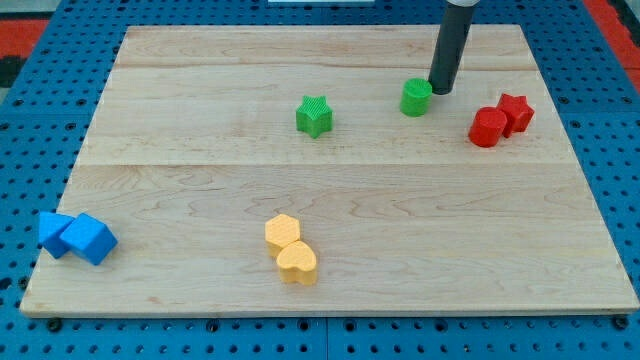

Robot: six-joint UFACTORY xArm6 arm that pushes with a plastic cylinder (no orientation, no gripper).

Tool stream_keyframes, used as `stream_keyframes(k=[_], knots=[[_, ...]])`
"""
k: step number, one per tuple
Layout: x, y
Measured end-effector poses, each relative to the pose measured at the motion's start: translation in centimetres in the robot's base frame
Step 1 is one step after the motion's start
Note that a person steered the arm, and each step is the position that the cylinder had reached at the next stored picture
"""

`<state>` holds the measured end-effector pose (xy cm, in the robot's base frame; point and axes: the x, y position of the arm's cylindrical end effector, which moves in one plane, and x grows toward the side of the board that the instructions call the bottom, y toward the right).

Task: Move the red circle to the center left

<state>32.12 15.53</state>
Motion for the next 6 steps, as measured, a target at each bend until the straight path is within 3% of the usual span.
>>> stream_keyframes(k=[1,3,5,6], knots=[[0.5,2.5],[9.4,2.8],[14.3,3.3],[19.1,3.8]])
